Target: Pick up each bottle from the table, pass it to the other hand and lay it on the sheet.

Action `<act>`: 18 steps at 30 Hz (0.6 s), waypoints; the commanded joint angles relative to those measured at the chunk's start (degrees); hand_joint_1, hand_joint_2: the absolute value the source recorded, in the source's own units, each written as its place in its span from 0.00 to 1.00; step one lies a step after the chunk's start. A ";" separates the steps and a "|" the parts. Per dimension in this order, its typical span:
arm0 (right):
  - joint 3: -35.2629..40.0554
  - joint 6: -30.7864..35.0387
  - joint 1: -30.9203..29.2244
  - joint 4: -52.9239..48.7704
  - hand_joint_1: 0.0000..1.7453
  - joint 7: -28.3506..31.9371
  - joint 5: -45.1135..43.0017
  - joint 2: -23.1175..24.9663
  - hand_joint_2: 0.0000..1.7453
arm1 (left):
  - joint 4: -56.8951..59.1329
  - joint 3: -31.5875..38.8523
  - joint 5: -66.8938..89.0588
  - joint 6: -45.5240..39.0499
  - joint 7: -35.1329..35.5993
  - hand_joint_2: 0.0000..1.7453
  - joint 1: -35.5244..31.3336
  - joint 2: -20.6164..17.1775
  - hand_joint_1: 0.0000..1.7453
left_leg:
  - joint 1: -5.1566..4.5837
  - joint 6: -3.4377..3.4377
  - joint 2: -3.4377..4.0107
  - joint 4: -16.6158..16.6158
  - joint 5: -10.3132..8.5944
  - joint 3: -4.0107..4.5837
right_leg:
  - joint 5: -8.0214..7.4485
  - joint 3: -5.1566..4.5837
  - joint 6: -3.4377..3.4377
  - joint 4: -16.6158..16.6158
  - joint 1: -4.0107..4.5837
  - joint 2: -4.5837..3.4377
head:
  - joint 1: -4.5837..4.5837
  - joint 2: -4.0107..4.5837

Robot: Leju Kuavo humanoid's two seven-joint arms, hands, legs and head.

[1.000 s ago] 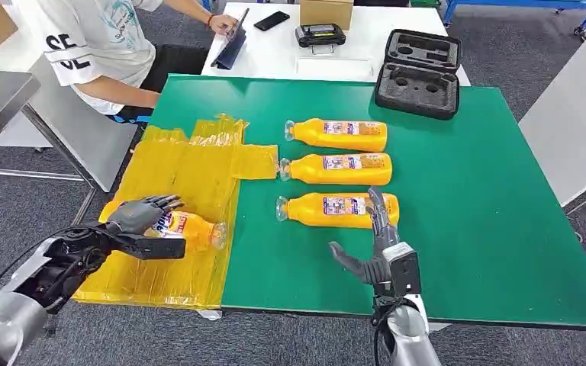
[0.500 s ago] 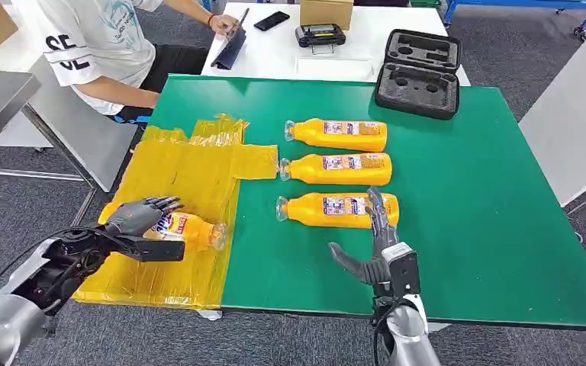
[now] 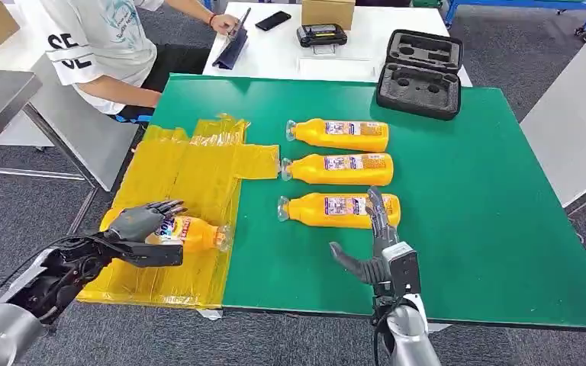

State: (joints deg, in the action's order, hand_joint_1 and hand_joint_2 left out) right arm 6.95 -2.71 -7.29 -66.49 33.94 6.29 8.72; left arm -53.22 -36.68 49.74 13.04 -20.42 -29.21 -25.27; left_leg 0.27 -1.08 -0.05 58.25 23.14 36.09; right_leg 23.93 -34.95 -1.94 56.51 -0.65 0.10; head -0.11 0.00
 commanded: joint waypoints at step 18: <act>0.25 -0.60 -0.42 2.76 0.00 -0.50 -0.30 -1.01 1.00 | 4.64 -2.07 -2.65 -1.25 -2.95 1.00 -1.68 4.49 0.00 | 0.01 0.01 -0.07 -0.05 0.05 -0.14 | 0.05 0.14 0.03 -0.05 0.03 0.01 | 0.00 0.00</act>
State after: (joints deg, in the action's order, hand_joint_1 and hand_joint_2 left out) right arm 6.86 -3.32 -5.99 -66.51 33.86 5.94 8.68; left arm -53.05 -36.68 46.47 10.73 -23.37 -28.93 -22.40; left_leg 0.29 -1.08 -0.11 58.25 23.13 36.15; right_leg 23.92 -35.02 -1.93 56.52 -0.61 0.09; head -0.11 0.00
